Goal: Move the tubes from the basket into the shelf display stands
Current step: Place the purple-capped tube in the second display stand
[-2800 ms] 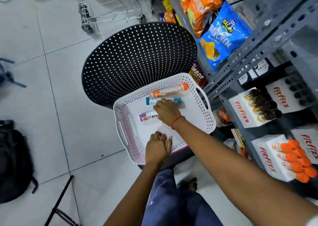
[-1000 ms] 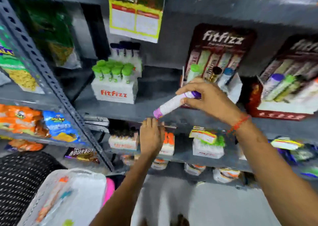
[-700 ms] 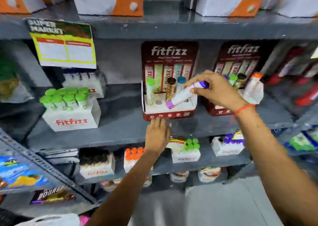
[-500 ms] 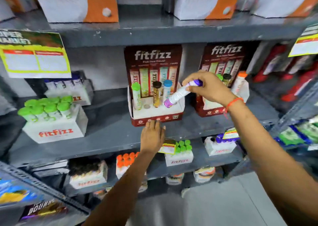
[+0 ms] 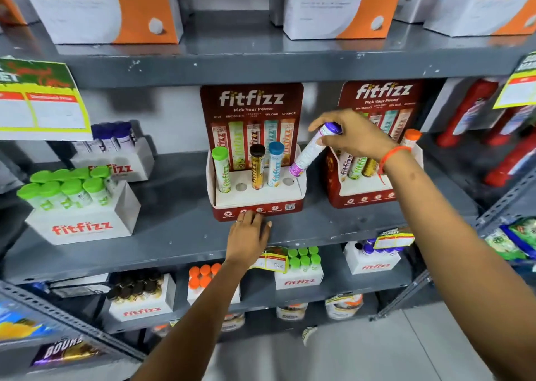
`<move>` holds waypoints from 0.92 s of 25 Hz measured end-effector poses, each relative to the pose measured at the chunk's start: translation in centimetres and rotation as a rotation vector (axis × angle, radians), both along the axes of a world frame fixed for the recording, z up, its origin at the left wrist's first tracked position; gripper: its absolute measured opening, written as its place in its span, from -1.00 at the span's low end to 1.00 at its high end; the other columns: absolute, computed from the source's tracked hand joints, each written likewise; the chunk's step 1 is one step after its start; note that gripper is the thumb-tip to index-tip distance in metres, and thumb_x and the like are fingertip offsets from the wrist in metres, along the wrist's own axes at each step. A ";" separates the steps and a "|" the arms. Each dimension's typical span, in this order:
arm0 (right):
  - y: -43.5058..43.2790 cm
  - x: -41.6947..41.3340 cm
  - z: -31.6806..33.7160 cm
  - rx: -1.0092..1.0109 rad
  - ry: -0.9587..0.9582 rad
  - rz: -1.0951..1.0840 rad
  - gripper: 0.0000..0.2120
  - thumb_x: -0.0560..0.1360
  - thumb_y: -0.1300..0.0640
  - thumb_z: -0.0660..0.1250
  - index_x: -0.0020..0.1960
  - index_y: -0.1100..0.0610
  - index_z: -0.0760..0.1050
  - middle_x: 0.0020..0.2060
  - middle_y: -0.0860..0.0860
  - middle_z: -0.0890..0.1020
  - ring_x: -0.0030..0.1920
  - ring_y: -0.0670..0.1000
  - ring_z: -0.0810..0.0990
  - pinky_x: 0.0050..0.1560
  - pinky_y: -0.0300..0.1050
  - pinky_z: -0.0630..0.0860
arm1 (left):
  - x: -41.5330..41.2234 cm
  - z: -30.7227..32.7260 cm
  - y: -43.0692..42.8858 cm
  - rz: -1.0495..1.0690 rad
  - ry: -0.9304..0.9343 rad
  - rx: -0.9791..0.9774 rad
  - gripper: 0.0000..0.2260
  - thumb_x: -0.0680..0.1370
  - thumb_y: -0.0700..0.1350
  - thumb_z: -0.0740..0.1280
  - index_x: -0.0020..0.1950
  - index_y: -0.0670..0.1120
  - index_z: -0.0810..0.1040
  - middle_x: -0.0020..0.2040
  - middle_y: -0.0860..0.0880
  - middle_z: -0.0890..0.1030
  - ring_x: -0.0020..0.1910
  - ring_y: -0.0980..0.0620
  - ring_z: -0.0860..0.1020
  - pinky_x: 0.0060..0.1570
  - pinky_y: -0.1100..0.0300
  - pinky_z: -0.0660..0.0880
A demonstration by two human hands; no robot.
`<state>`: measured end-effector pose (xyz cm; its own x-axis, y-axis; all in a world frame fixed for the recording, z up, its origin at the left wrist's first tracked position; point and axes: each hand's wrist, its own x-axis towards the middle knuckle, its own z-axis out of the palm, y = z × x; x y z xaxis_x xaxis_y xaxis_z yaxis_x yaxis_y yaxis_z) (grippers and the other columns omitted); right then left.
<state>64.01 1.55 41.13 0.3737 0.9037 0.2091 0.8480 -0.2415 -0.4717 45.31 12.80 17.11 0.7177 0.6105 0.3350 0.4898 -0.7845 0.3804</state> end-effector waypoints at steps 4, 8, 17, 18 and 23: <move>-1.0 2.1 1.2 -0.007 -0.032 0.016 -0.64 0.43 0.38 0.38 0.21 0.20 0.53 0.11 0.08 0.61 0.07 0.04 0.57 0.16 -0.13 0.46 | 0.5 -0.4 0.2 0.009 -0.023 0.028 -0.83 0.56 -0.09 0.28 -0.07 -0.19 0.55 -0.10 -0.17 0.54 -0.08 -0.18 0.49 -0.16 -0.04 0.52; -3.4 5.0 2.3 -0.071 -0.093 -0.009 -0.58 0.43 0.38 0.39 0.27 0.23 0.48 0.22 0.17 0.58 0.18 0.12 0.55 0.23 -0.12 0.41 | 2.8 -0.4 -1.7 -0.022 -0.026 0.038 -0.65 0.56 0.03 0.09 -0.09 -0.18 0.54 -0.12 -0.16 0.55 -0.11 -0.17 0.50 -0.18 -0.02 0.51; -7.5 9.2 1.7 -0.161 -0.137 -0.225 -0.56 0.35 0.29 0.50 0.20 0.26 0.51 0.18 0.20 0.60 0.19 0.17 0.55 0.23 -0.04 0.44 | 11.6 -0.2 -5.7 -0.271 0.118 0.013 -0.65 0.57 0.08 0.16 0.06 -0.20 0.50 0.02 -0.21 0.52 0.01 -0.22 0.47 -0.05 -0.08 0.51; -7.8 9.8 1.7 -0.209 -0.180 -0.260 -0.59 0.35 0.28 0.50 0.17 0.26 0.54 0.16 0.21 0.61 0.18 0.19 0.55 0.21 -0.02 0.45 | 12.0 -0.5 -5.8 -0.292 0.166 0.024 -0.59 0.56 0.15 0.14 0.13 -0.17 0.48 0.08 -0.21 0.50 0.07 -0.21 0.45 0.03 -0.08 0.48; -7.2 12.6 0.3 -0.362 -0.254 -0.413 -0.65 0.40 0.32 0.45 0.17 0.27 0.52 0.18 0.26 0.55 0.20 0.24 0.50 0.18 -0.03 0.46 | 12.3 -0.9 -5.7 -0.324 0.249 0.106 -0.44 0.52 0.30 0.05 0.29 -0.10 0.38 0.25 -0.16 0.41 0.19 -0.14 0.35 0.22 -0.01 0.33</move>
<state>76.66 -5.64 41.43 0.6876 0.7247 0.0443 0.7251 -0.6823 -0.0934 57.59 7.10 16.18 0.9339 0.3112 0.1759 0.2779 -0.9416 0.1902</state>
